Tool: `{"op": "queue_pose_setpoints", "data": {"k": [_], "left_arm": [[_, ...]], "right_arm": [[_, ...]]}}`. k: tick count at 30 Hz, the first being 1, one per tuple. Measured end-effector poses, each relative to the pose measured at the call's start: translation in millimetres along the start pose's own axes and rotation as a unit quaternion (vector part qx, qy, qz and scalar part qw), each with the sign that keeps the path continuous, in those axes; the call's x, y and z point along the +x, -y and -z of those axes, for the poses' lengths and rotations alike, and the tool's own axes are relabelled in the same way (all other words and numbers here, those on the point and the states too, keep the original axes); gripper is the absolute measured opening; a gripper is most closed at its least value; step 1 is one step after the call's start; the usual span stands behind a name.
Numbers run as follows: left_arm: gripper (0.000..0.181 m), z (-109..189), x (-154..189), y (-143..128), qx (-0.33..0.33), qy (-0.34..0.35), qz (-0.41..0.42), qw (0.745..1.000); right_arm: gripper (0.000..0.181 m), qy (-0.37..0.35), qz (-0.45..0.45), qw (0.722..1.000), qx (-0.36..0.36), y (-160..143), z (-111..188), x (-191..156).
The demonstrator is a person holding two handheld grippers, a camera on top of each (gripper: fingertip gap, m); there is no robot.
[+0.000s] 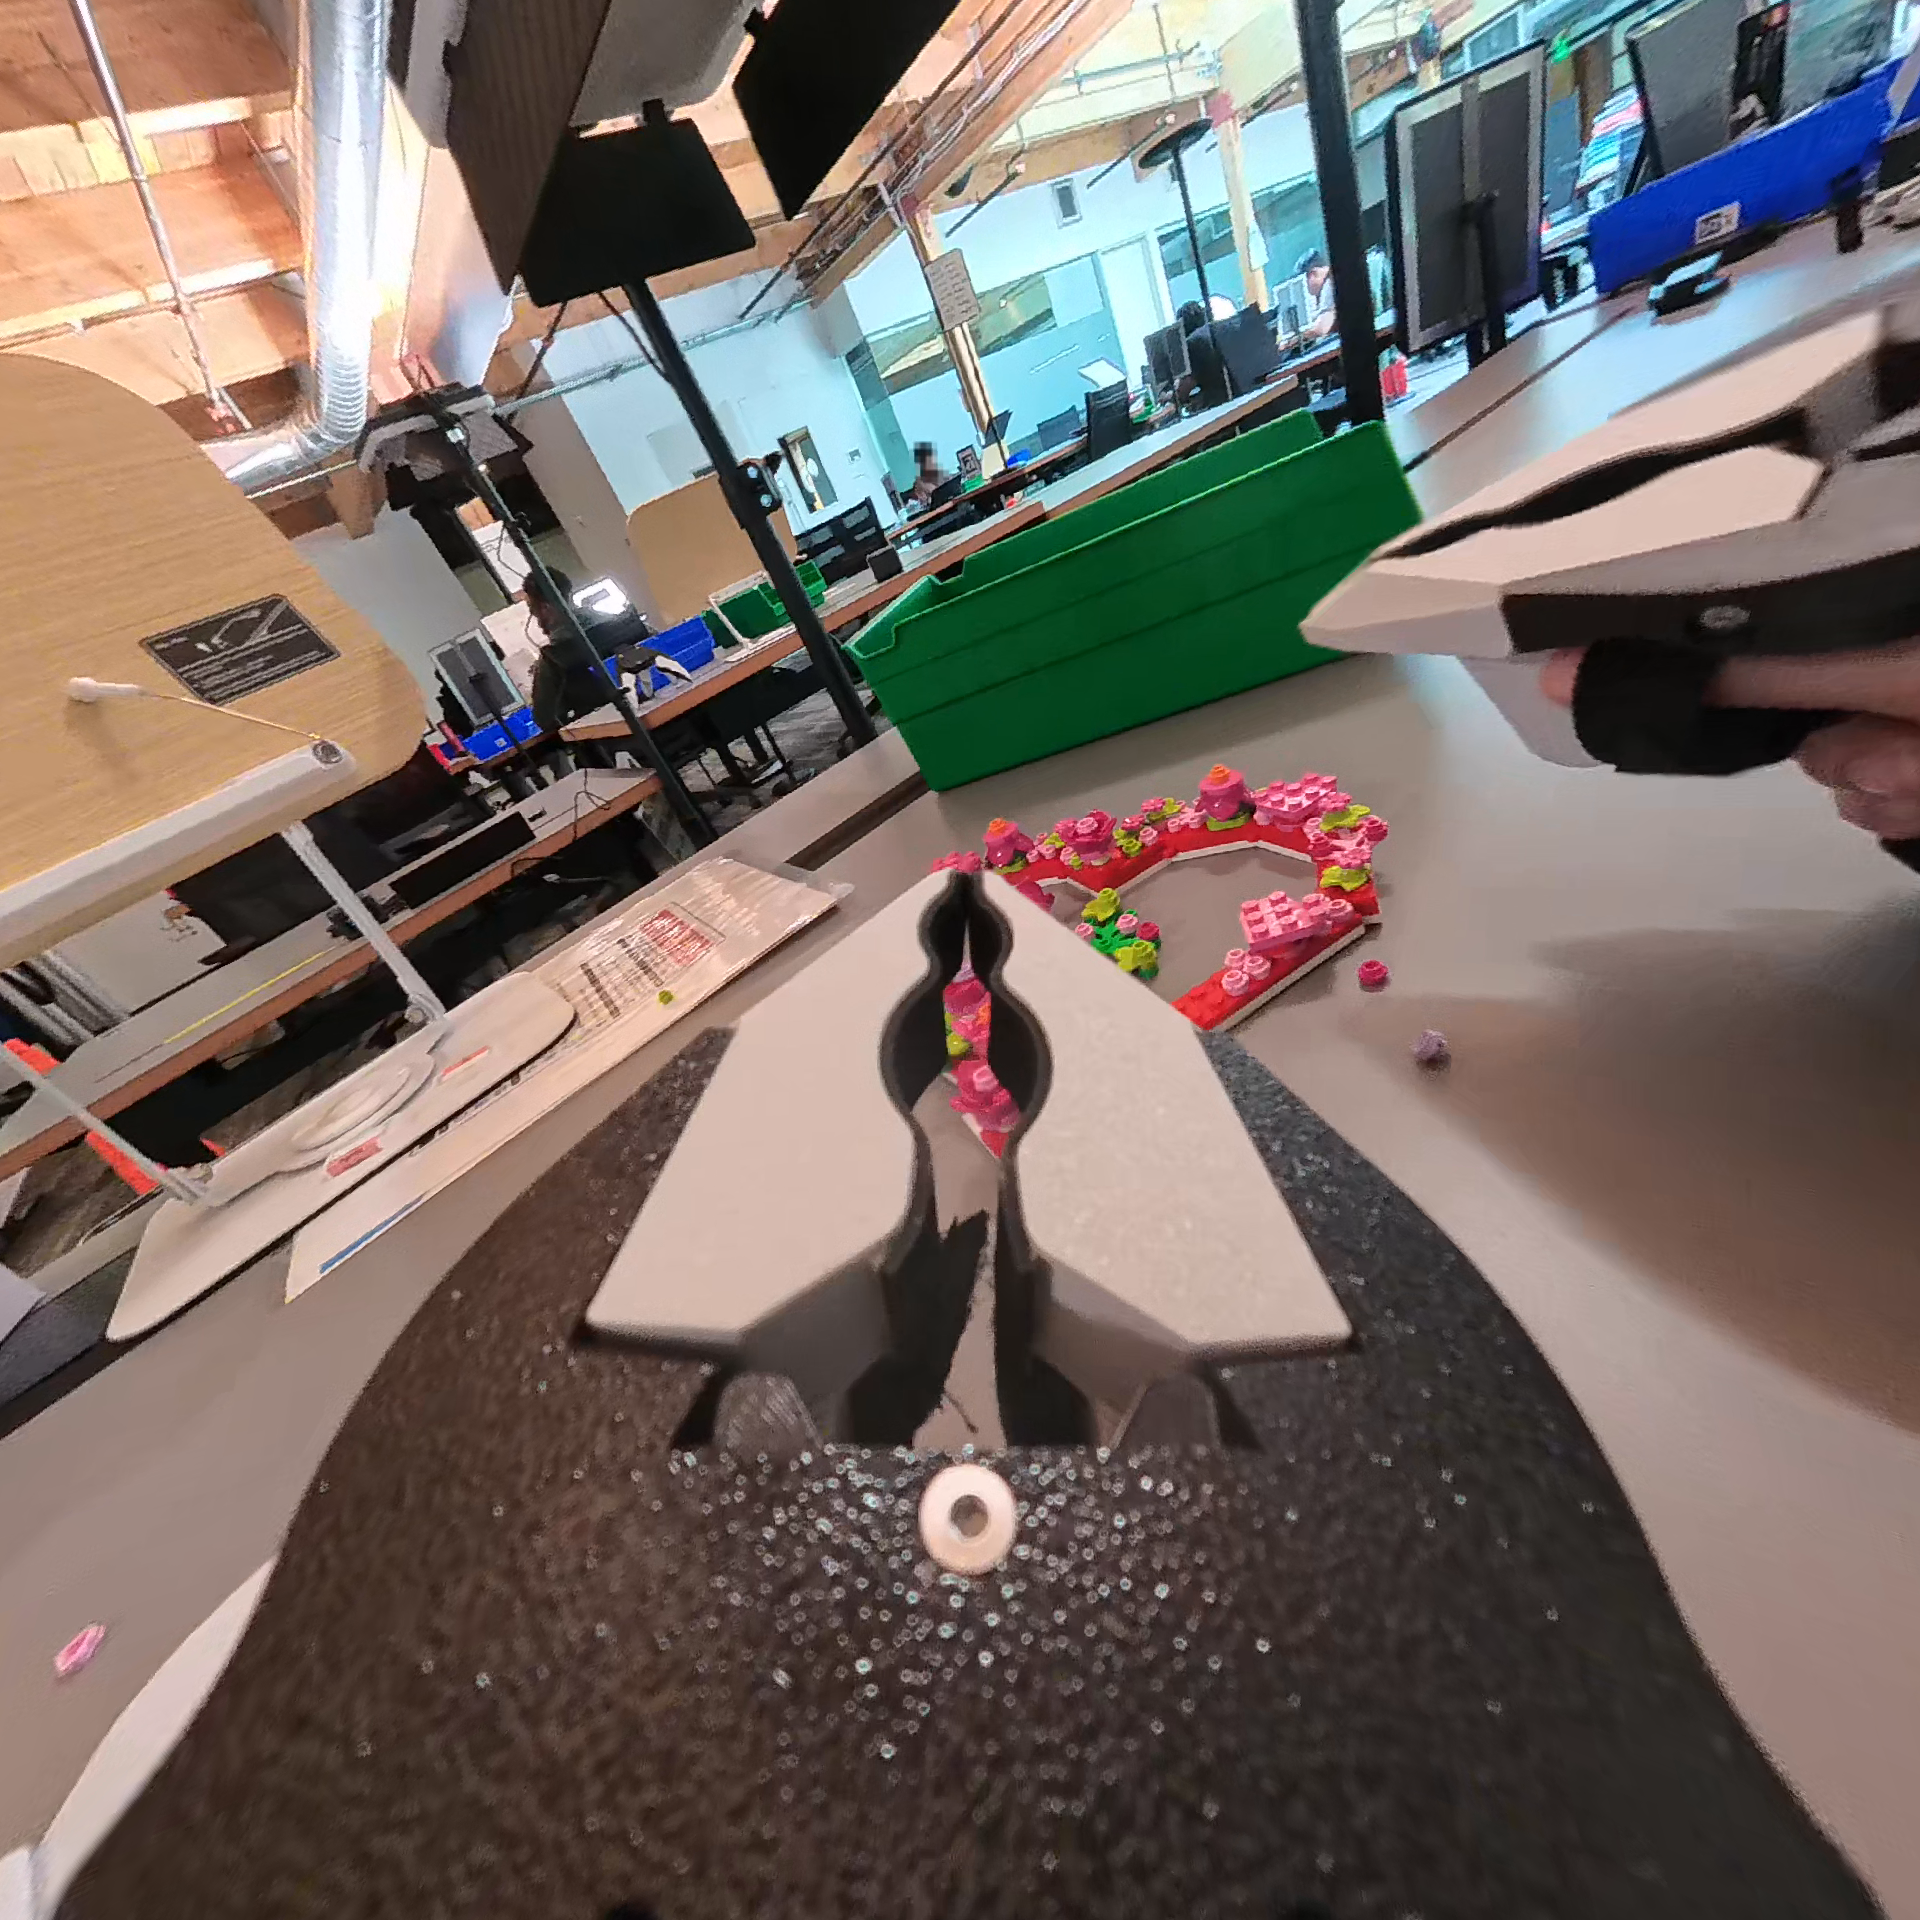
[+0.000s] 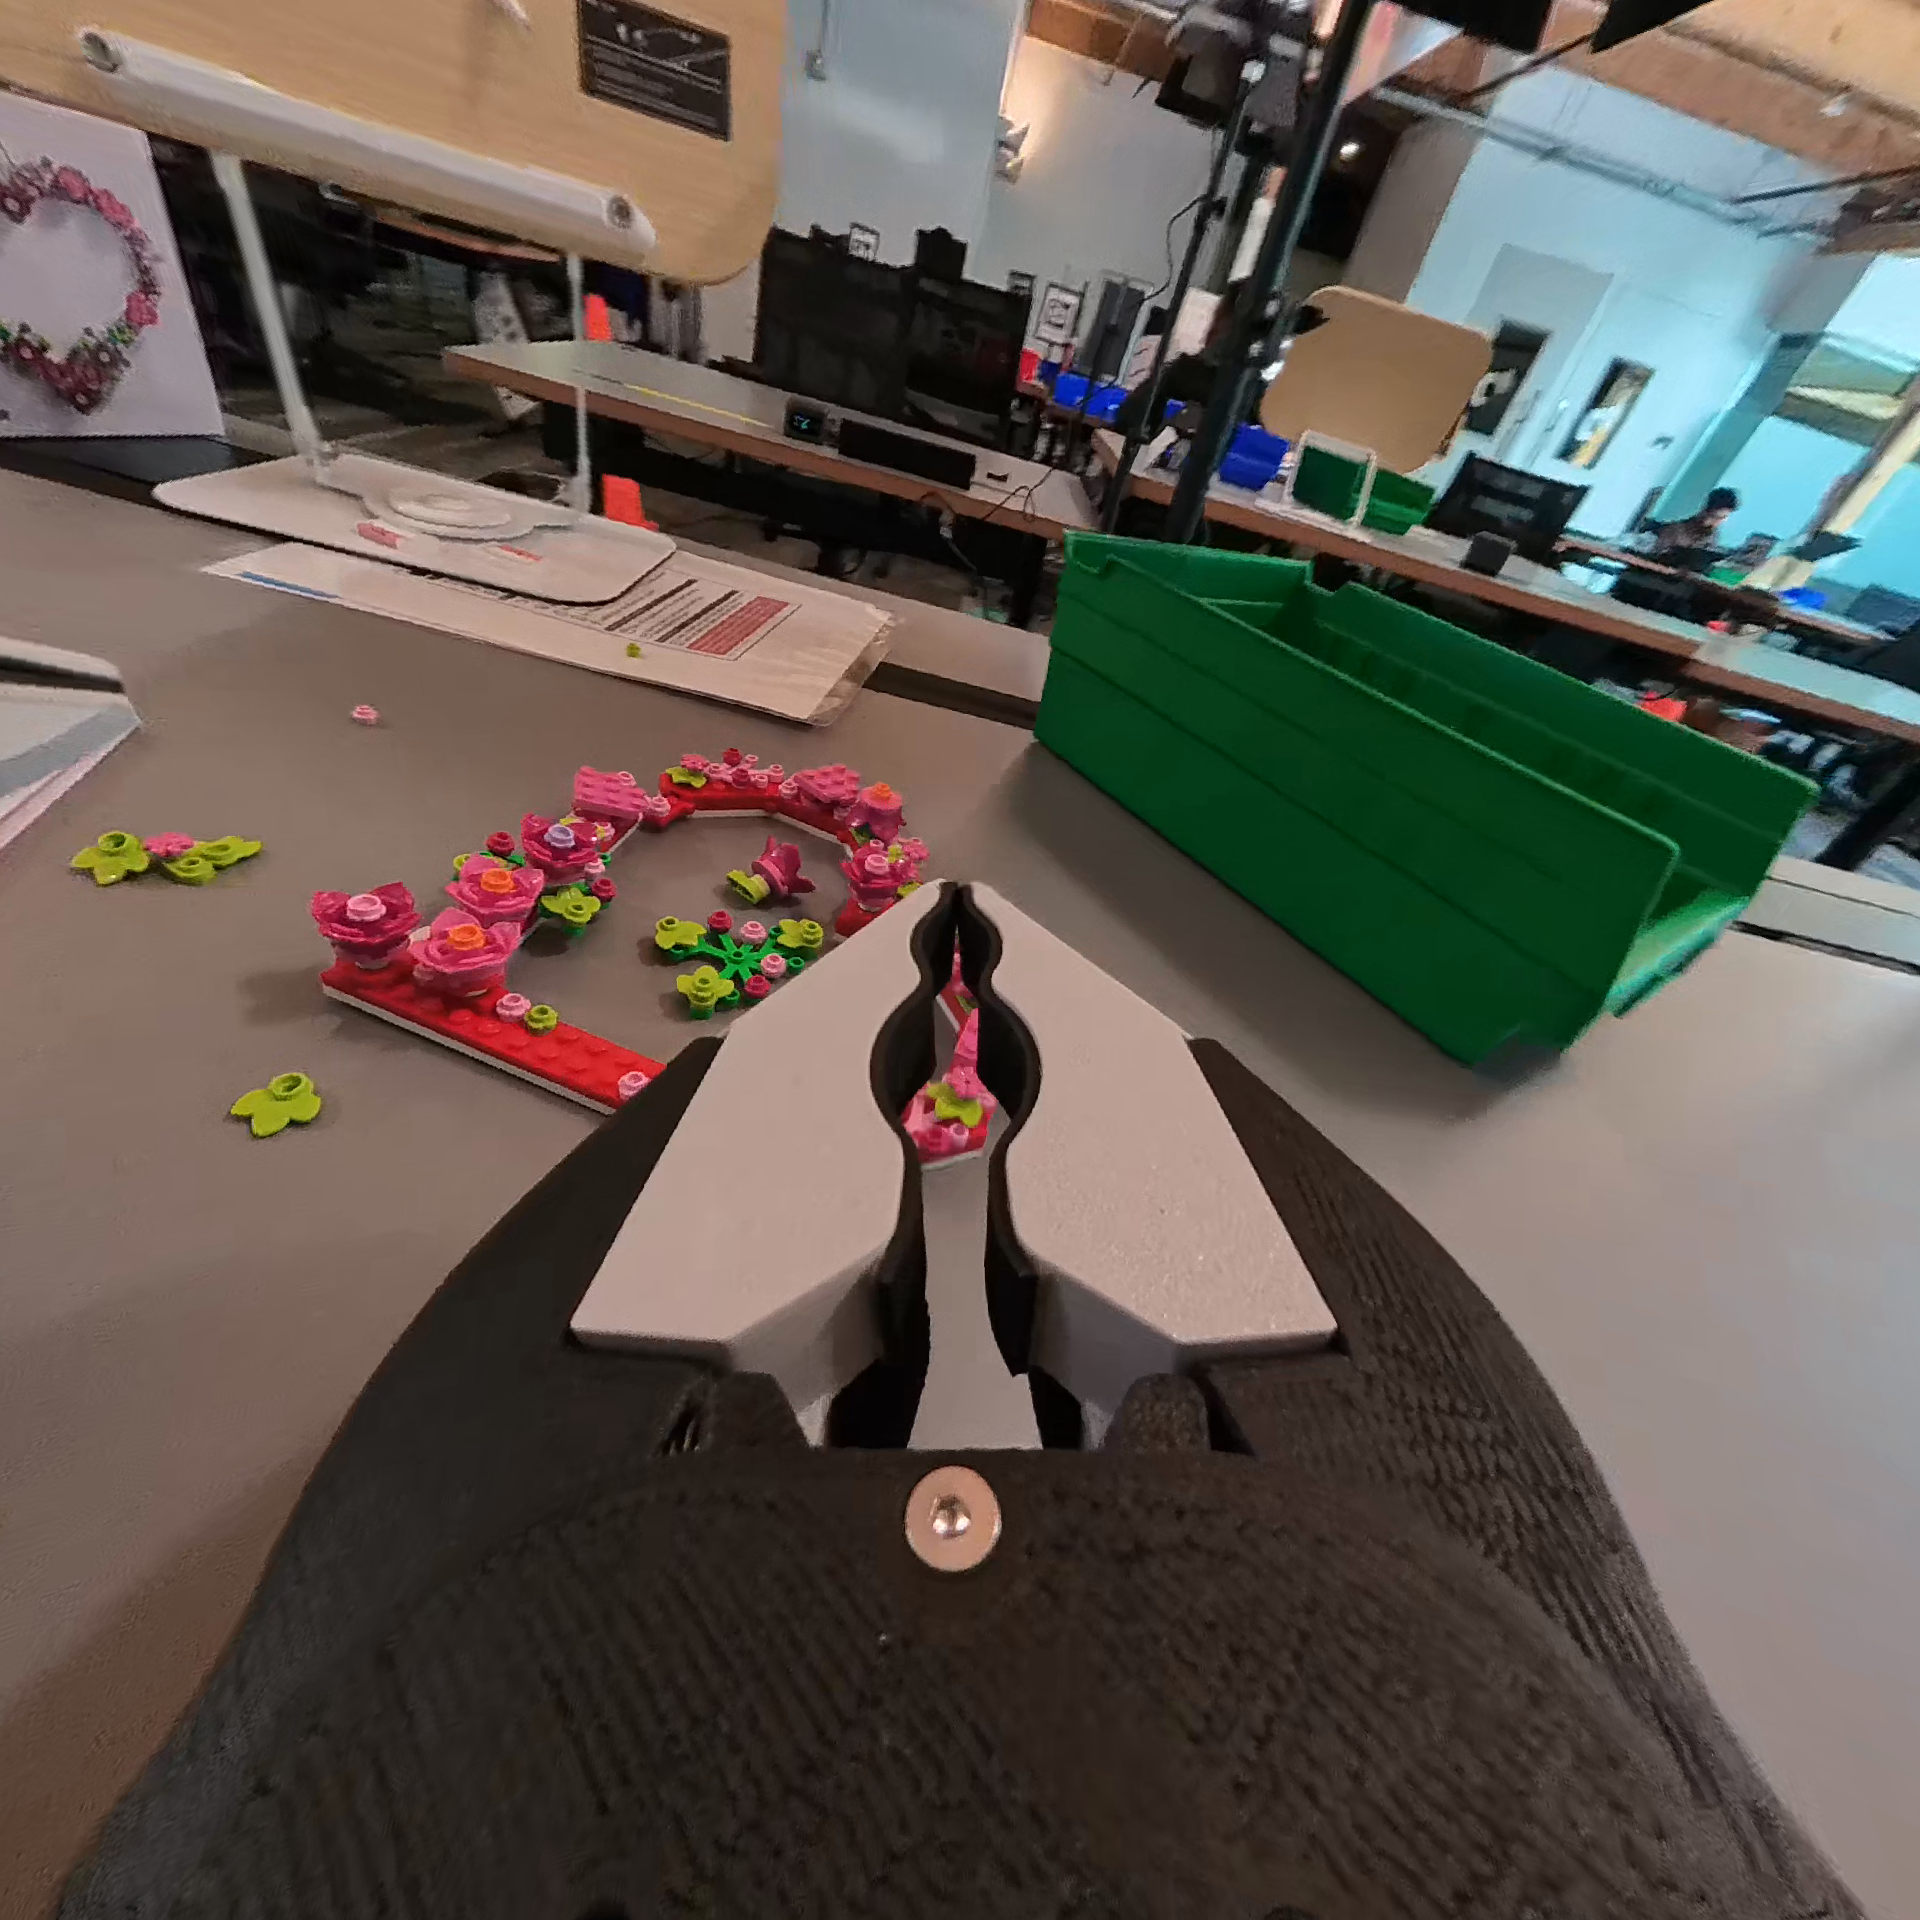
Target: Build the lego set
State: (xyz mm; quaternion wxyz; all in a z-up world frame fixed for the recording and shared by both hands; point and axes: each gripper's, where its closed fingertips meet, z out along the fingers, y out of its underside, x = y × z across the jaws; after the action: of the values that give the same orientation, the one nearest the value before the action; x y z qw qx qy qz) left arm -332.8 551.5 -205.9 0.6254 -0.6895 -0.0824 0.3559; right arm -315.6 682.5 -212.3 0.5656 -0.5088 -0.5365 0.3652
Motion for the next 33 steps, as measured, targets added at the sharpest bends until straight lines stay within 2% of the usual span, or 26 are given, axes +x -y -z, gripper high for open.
{"op": "queue_pose_setpoints", "data": {"k": [6,9,16,24,31,33], "left_arm": [[0.0,-7.8,15.9,0.2,0.014,-0.048,-0.052,0.997],[0.0,-11.8,18.3,3.1,0.031,-0.061,-0.068,0.995],[0.0,-8.5,18.7,12.5,0.067,-0.098,-0.007,0.993],[0.0,-8.1,18.2,11.9,0.07,-0.107,0.013,0.992],[0.0,-13.3,29.9,1.3,0.034,-0.131,-0.016,0.991],[0.015,-22.6,33.1,-7.3,-0.014,-0.146,-0.031,0.989]], "right_arm": [[0.001,0.105,0.038,0.992,0.064,21.4,-27.2,-1.9],[0.004,0.098,0.085,0.986,0.106,21.9,-44.1,17.2],[0.004,0.037,0.15,0.975,0.161,18.9,-80.7,56.9],[0.002,0.101,0.153,0.967,0.179,21.1,-107.2,43.3],[0.003,0.133,0.142,0.962,0.191,23.7,-112.1,36.1],[0.003,0.133,0.124,0.964,0.196,25.8,-112.8,40.5]]}}
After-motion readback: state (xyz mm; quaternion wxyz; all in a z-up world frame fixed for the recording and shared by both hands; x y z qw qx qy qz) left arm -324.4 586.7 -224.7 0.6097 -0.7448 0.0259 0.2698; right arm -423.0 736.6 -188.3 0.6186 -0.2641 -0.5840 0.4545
